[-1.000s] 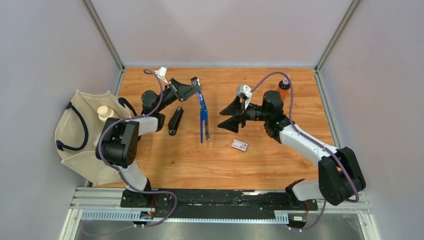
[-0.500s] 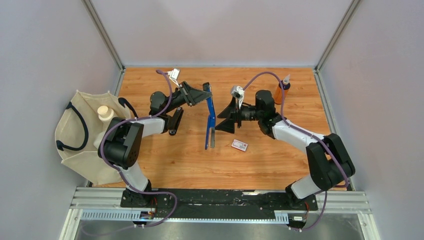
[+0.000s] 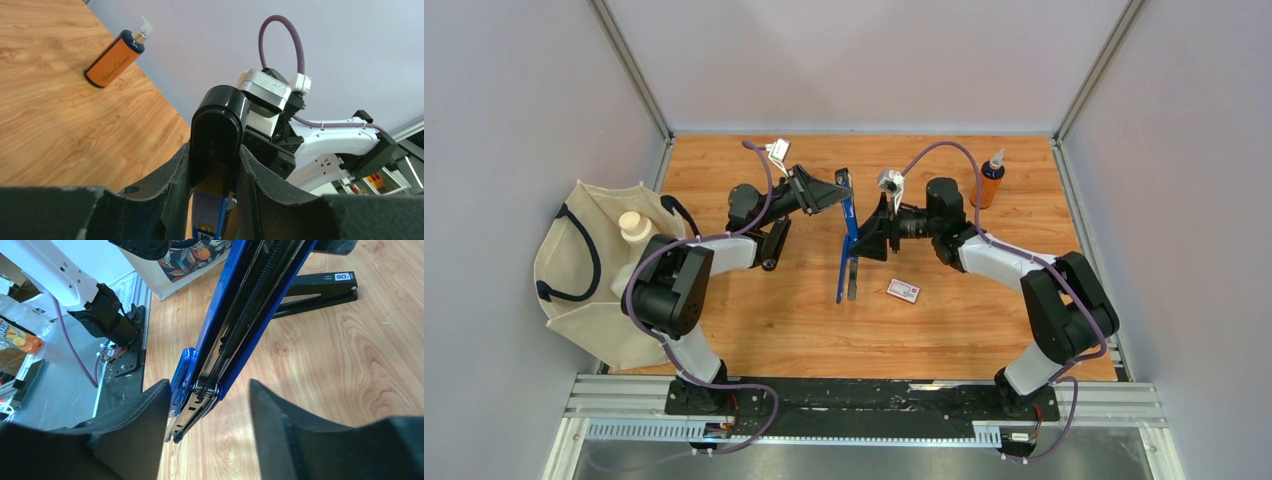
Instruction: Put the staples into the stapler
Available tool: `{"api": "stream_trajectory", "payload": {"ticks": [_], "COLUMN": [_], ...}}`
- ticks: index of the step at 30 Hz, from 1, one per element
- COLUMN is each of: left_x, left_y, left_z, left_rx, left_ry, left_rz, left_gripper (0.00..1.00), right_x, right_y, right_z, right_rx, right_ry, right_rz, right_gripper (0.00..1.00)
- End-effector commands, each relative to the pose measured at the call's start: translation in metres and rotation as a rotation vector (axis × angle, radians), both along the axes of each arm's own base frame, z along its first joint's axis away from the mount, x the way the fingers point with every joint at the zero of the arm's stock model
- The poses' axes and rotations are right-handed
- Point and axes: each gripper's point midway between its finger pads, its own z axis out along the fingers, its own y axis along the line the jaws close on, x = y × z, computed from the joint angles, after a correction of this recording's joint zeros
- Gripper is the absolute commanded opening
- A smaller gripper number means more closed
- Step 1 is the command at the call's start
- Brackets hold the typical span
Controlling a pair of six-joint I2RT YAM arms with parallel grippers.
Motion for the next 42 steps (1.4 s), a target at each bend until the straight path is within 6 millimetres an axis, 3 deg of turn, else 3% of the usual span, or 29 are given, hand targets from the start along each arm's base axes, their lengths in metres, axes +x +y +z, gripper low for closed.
{"api": "stream_trajectory", "payload": {"ticks": [1,12,17,21,33,36,40,42], "left_x": [-0.01,-0.009,-0.009,-0.004,0.022,0.025,0.03,0.033], "left_y": [0.004,0.004,0.003,0.003,0.021,0.028,0.035,0.038], "left_z": [0.048,0.049,0.049,0.045,0.031,0.03,0.027,0.026], "left_rx": [-0.086,-0.089,-0.091,-0.094,-0.095,-0.097,-0.095,-0.095], "left_ry": [-0.133,-0.132,-0.128,-0.101,-0.037,-0.032,-0.023,-0.019], "left_rz": [0.001,0.002,0.001,0.0,0.05,0.069,0.088,0.096], "left_gripper": [0.0,0.0,0.0,0.03,0.38,0.49,0.73,0.74], "right_x": [-0.002,-0.009,-0.009,-0.01,-0.002,0.001,0.005,0.005], "right_y": [0.007,0.008,0.008,0.008,0.006,0.005,0.004,0.004], "right_z": [0.021,0.023,0.024,0.024,0.024,0.021,0.022,0.022], "right_rx": [0.062,0.086,0.09,0.088,0.043,0.013,-0.016,-0.024], "right_ry": [-0.05,-0.029,-0.021,-0.026,-0.034,-0.022,-0.021,-0.025], "right_rz": [0.057,0.098,0.101,0.1,0.068,0.059,0.042,0.039], "right_gripper": [0.56,0.23,0.0,0.0,0.0,0.0,0.0,0.0]}}
